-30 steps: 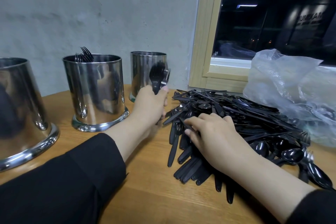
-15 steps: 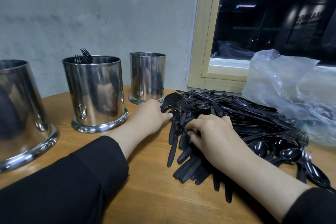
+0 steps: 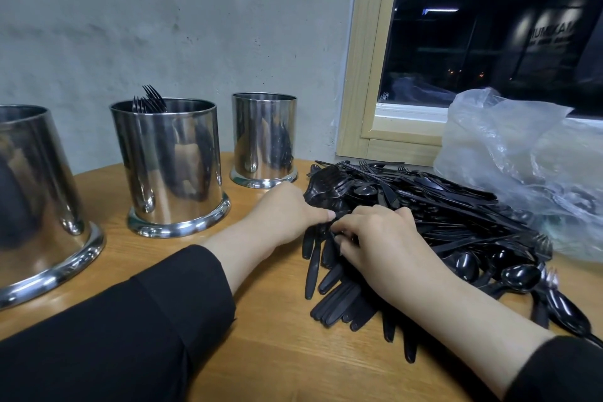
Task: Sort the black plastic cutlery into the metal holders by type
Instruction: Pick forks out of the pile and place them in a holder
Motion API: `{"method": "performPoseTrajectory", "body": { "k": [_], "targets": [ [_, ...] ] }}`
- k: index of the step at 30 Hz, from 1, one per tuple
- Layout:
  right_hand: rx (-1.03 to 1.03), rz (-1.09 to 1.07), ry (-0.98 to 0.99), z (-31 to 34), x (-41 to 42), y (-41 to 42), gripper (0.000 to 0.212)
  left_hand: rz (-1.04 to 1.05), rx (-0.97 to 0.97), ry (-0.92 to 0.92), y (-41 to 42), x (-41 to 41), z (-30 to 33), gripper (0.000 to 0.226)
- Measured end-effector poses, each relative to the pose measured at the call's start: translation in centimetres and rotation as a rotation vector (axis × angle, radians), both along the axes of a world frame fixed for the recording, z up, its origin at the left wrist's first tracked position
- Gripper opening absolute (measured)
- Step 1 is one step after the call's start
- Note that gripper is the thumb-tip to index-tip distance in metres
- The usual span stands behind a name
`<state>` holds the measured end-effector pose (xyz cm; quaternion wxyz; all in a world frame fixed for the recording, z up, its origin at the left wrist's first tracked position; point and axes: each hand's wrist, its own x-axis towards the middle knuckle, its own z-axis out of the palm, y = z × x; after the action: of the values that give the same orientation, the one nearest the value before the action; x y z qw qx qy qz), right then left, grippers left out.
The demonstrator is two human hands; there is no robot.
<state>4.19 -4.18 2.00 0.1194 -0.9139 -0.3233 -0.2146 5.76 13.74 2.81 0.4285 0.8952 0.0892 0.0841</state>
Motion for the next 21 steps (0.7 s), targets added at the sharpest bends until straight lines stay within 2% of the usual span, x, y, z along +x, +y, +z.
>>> {"method": "performPoseTrajectory", "body": {
  "k": [4, 7, 9, 12, 14, 18, 21],
  "targets": [
    [0.016, 0.007, 0.01, 0.3, -0.2, 0.0, 0.018, -0.022, -0.088, 0.001, -0.3, -0.7, 0.6, 0.034],
    [0.106, 0.015, 0.021, 0.5, -0.1, -0.1, 0.016, -0.04, -0.269, -0.086, -0.4, -1.2, 0.8, 0.028],
    [0.246, -0.016, 0.044, 1.0, 0.0, -0.3, 0.018, -0.036, -0.418, -0.187, -0.4, -1.5, 1.2, 0.025],
    [0.563, -0.09, 0.173, 1.8, 0.1, -0.5, 0.023, -0.014, -0.638, -0.291, -0.3, -1.6, 1.8, 0.021],
    [0.799, -0.067, 0.272, 2.0, 0.4, -0.7, 0.028, -0.025, -0.733, -0.309, -0.3, -1.5, 1.7, 0.023],
    [1.13, 0.082, 0.446, 2.3, -0.1, -0.5, 0.023, -0.128, -0.818, -0.261, -1.2, -1.7, 1.4, 0.025],
    [1.207, 0.148, 0.535, 2.2, -0.7, 0.1, 0.02, -0.183, -0.842, -0.257, -2.0, -2.0, 1.4, 0.014]
  ]
}}
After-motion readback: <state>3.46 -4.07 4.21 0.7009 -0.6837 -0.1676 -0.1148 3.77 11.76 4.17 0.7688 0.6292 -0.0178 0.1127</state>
